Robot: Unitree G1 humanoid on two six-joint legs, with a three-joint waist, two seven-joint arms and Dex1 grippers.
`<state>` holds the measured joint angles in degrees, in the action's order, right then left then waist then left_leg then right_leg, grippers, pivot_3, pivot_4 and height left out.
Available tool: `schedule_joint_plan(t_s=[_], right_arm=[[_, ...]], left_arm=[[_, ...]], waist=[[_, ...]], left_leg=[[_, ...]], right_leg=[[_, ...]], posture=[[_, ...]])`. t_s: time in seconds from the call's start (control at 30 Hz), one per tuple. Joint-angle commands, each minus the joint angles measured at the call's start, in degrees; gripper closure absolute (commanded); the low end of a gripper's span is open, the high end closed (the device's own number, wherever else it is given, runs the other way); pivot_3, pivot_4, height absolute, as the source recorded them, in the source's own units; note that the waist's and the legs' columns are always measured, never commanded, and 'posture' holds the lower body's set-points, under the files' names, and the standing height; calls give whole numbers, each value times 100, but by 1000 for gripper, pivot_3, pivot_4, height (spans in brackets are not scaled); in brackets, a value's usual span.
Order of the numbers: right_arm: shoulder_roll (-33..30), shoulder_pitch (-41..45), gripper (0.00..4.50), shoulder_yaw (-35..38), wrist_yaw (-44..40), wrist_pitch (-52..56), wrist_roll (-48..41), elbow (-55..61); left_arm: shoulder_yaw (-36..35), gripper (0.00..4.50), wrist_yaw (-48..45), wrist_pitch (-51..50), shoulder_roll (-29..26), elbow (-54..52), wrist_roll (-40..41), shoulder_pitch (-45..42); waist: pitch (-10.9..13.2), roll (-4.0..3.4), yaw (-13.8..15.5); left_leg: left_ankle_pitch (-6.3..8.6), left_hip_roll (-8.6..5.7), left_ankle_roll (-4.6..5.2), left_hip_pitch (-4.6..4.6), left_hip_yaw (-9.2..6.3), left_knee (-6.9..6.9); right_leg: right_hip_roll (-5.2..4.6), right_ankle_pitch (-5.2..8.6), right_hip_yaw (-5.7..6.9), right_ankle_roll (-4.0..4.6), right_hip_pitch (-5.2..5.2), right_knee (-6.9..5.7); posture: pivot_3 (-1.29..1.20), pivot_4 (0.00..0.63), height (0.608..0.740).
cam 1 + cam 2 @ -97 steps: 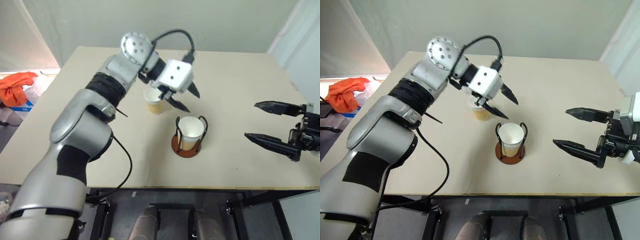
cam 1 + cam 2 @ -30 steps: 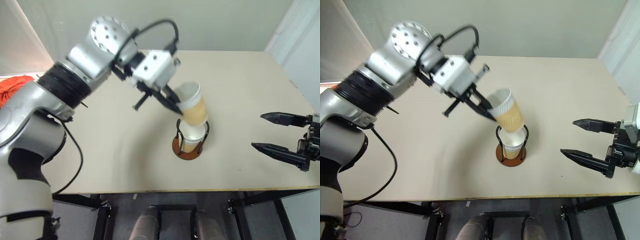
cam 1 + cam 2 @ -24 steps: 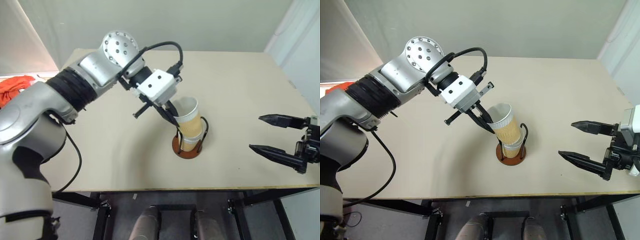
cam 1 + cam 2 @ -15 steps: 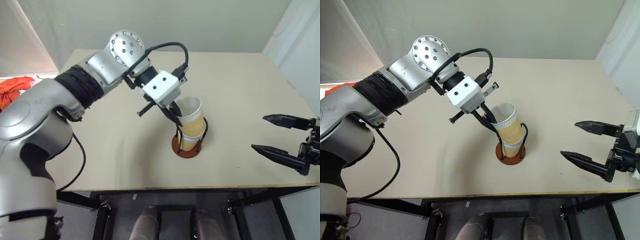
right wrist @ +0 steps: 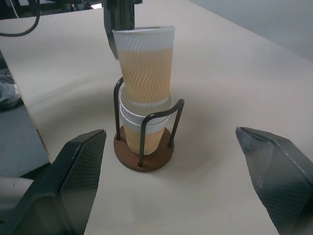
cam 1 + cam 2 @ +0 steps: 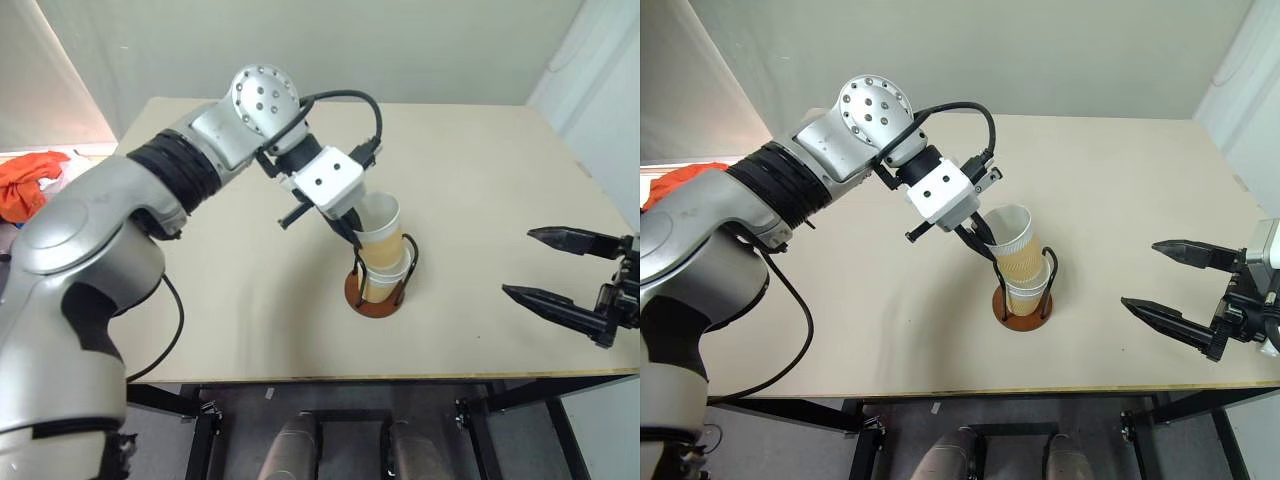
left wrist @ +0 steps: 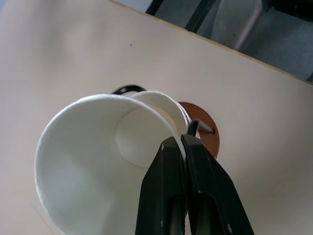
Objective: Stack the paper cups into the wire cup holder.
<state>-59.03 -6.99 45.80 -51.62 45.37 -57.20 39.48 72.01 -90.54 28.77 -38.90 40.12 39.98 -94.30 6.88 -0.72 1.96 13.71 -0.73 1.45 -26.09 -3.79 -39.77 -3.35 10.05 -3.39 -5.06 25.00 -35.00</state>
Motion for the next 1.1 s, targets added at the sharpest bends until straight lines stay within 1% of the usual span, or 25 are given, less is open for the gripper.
schedule_joint_plan(t_s=[0.03,0.1,0.13,0.17,0.2,0.27,0.33,0.4,0.43,0.5,0.53,0.57,0.6,0.63,0.67,0.73,0.9,1.0,1.1], right_arm=[[-70,118,0,-97,11,-114,-26,64],[-111,198,0,-209,-39,-149,17,0],[-123,229,0,-243,-57,-160,32,-22],[-145,282,0,-292,-89,-181,43,-65],[-179,370,0,-408,-143,-239,98,-153],[-226,567,0,-708,-259,-389,232,-356],[-234,802,0,-1082,-381,-563,400,-572],[-227,1124,0,-1525,-506,-765,618,-839],[-212,1324,0,-1755,-572,-848,703,-992],[-193,1606,0,-2058,-722,-977,842,-1275],[-153,1874,0,-2319,-832,-1048,930,-1513],[-110,2118,0,-2540,-940,-1109,1003,-1725],[-68,2362,0,-2733,-1055,-1142,1053,-1939],[-42,2517,0,-2845,-1150,-1171,1092,-2094],[-25,2742,0,-2984,-1242,-1128,1115,-2299],[-43,3127,0,-3240,-1511,-1115,1226,-2737],[-153,3934,0,-3646,-2158,-1251,1622,-3656],[-185,4217,0,-3785,-2520,-1347,1822,-4052],[-185,4408,0,-3904,-2798,-1476,2037,-4372]], left_arm=[[-294,3185,-196,-116,99,156,-3,22],[-401,2478,-196,-180,158,238,-34,84],[-474,2203,-196,-196,190,273,-70,114],[-673,1807,-196,-174,284,397,-172,167],[-1040,1492,-196,-214,416,563,-229,236],[-1621,1492,-196,-532,457,649,-206,338],[-1976,1492,-196,-915,204,457,-167,465],[-2338,1492,-196,-1367,-221,167,-111,682],[-2517,1492,-196,-1663,-524,-53,-39,839],[-2818,1492,-196,-2155,-981,-477,81,1134],[-3043,1492,-196,-2517,-1394,-845,298,1471],[-3271,1492,-196,-2814,-1691,-1131,413,1777],[-3528,1492,-196,-3080,-1885,-1358,435,2054],[-3732,1492,-196,-3267,-1953,-1506,395,2231],[-3977,1492,-196,-3471,-2071,-1695,369,2475],[-4515,1492,-85,-3827,-2404,-2078,394,3066],[-6138,1492,378,-4494,-3235,-2992,632,4854],[-7119,1492,609,-4766,-3495,-3397,726,5772],[-7932,1492,725,-4978,-3605,-3612,680,6441]], waist=[[0,0,1],[0,0,2],[1,-1,4],[0,-1,4],[1,-1,3],[1,0,3],[1,-1,-6],[0,-11,-83],[-2,-18,-106],[-2,-27,-134],[-5,-32,-148],[-6,-38,-167],[-6,-39,-168],[-6,-39,-161],[-5,-38,-139],[-5,-39,-104],[-5,-37,-121],[-6,-36,-144],[-5,-30,-143]], left_leg=[[1,0,-1,0,0,-1],[1,0,-2,-1,0,-3],[1,0,-2,-1,1,-4],[1,0,-2,-2,1,-4],[1,0,-3,-1,1,-6],[1,1,-3,-4,1,-11],[-1,0,-6,-3,2,-15],[-9,1,-22,3,3,-14],[-11,0,-38,10,7,-13],[-16,7,-47,14,10,-8],[-23,10,-56,12,11,-8],[-37,20,-66,11,9,-7],[-43,22,-73,13,18,-5],[-48,26,-75,14,22,-4],[-52,36,-74,9,14,-5],[-55,37,-78,3,0,-6],[-55,36,-82,8,-4,5],[-61,37,-94,16,-2,23],[-60,38,-92,31,-7,81]], right_leg=[[1,0,1,0,0,0],[0,-3,0,-6,0,0],[1,-3,0,-6,0,0],[0,-4,0,-8,0,1],[1,-7,0,-13,-1,0],[1,-10,1,-20,-1,2],[4,-12,1,-22,0,3],[6,-13,-2,-23,1,2],[15,-14,1,-24,5,-1],[21,-16,5,-30,10,-3],[25,-15,8,-30,11,-5],[21,-15,-4,-29,13,-2],[35,-16,4,-27,23,-6],[46,-13,11,-22,25,-10],[36,-9,-2,-16,25,-12],[38,17,7,47,29,-20],[34,35,4,83,46,-57],[30,52,3,110,60,-93],[31,59,7,133,71,-101]], posture=[[0,150,740],[0,150,740],[0,150,740],[0,150,740],[0,150,740],[0,150,740],[0,150,740],[0,150,740],[0,150,740],[0,150,740],[0,150,740],[0,150,740],[0,150,740],[0,150,740],[0,150,740],[0,150,740],[0,150,740],[0,150,740],[0,150,740]])
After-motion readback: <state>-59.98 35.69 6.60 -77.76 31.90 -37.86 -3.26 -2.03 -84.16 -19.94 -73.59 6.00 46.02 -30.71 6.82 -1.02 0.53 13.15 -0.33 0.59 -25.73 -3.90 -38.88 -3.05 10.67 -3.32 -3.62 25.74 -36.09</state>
